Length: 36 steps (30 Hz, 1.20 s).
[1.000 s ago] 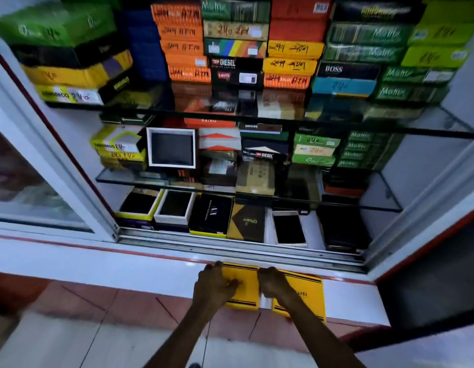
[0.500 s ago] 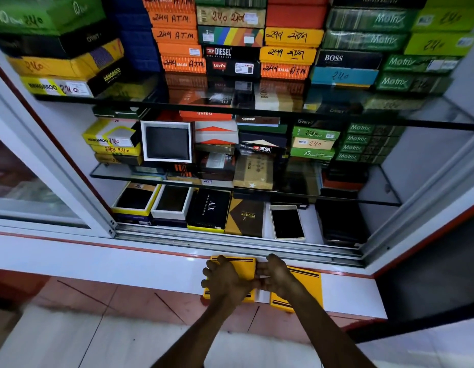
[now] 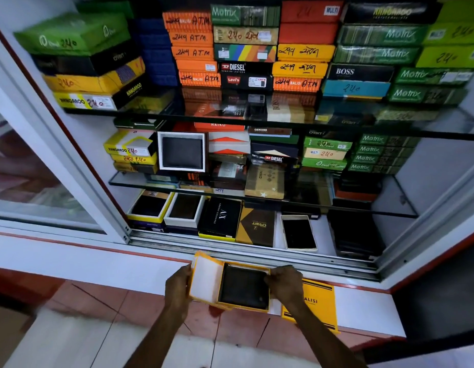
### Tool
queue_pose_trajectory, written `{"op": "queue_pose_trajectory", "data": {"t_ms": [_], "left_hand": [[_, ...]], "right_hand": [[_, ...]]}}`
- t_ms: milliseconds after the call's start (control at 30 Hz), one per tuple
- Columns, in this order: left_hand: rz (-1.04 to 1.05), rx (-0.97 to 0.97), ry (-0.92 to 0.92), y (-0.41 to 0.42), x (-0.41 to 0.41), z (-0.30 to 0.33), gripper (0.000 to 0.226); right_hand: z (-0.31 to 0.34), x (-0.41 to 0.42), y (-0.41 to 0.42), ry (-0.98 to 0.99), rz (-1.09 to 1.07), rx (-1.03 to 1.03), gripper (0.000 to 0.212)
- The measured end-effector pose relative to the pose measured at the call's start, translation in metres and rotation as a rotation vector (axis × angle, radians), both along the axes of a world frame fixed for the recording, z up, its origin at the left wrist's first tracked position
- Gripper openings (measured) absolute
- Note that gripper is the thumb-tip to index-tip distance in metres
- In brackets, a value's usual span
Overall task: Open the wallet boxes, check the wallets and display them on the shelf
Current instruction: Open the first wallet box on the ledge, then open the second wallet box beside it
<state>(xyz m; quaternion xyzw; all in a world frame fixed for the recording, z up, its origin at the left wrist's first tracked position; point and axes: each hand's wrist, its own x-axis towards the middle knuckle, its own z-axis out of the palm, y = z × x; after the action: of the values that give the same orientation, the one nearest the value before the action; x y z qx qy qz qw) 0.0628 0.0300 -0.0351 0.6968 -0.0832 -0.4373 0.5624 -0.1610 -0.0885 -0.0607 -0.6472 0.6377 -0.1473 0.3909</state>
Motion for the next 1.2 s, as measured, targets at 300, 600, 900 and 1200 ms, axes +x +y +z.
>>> {"op": "queue_pose_trajectory", "data": {"t_ms": [300,600,900,1200], "left_hand": [[-0.054,0.067,-0.197,-0.009,-0.041,-0.030,0.025],[-0.142,0.213,-0.605,-0.022,-0.052,0.007,0.027],[-0.620,0.062,-0.593,-0.061,-0.150,0.019,0.015],[-0.893,0.394,-0.579,-0.091,-0.207,0.007,0.091]], "right_hand": [[0.015,0.024,0.016,-0.341,-0.237,0.255,0.016],[0.009,-0.006,0.014,-0.441,-0.162,0.064,0.033],[0.031,-0.112,0.007,-0.012,-0.409,-0.024,0.020],[0.024,-0.146,-0.002,-0.519,-0.551,0.596,0.047]]}}
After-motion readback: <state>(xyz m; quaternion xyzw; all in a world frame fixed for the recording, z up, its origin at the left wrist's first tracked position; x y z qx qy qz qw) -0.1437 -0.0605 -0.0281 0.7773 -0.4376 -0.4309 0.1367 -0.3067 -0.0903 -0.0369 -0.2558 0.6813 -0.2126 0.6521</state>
